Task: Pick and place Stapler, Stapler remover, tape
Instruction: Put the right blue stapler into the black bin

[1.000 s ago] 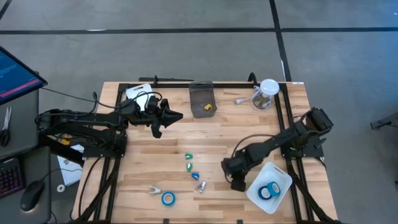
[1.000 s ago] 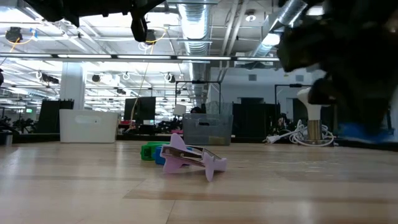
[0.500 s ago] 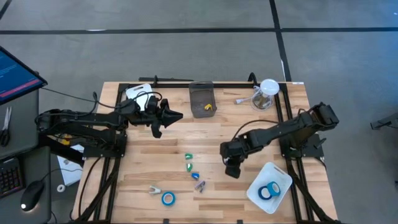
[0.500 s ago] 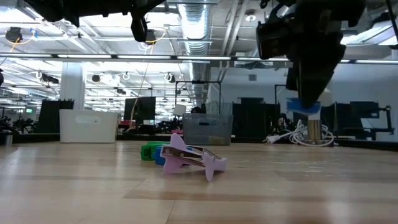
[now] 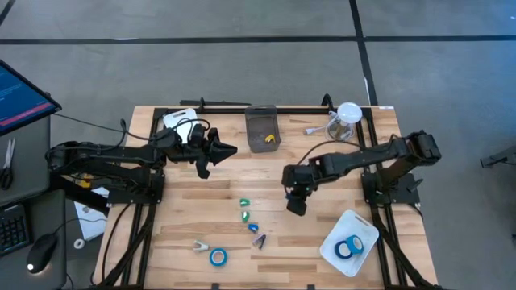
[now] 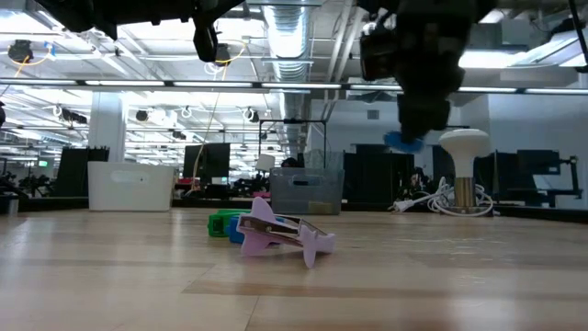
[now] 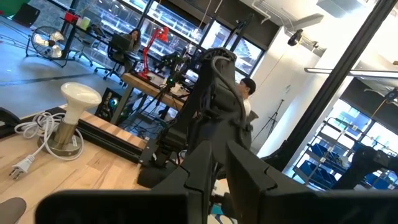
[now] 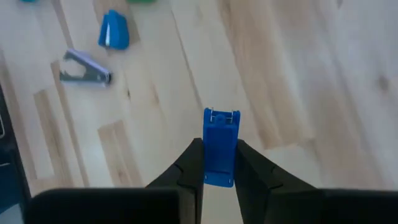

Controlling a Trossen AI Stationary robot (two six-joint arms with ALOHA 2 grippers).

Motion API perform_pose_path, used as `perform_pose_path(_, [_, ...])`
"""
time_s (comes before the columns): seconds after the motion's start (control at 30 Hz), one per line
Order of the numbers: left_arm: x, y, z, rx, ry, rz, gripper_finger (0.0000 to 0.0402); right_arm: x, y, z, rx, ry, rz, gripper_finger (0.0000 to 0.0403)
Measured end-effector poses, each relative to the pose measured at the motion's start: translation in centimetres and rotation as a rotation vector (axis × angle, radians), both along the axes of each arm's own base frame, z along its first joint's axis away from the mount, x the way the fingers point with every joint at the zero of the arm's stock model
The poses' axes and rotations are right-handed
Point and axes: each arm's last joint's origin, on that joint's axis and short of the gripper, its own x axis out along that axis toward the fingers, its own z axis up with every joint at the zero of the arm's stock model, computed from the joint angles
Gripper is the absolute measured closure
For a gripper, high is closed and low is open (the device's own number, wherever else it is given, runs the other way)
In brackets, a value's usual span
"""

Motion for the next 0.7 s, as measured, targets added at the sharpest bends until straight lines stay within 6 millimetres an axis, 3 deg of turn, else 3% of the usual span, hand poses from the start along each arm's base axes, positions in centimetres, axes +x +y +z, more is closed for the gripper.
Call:
perform_pose_path(0.23, [0.0, 0.0, 0.0, 0.0, 0.001, 0.0, 0.0363, 1.3, -3.1, 2.3, -0.062, -0.087, -0.012, 0.0351])
perform_pose_path(0.7, [0.0, 0.0, 0.0, 0.0, 0.001, 0.0, 0.0363, 2.4, -11.1, 5.9, -0.173, -0.206, -0.101, 0.0351])
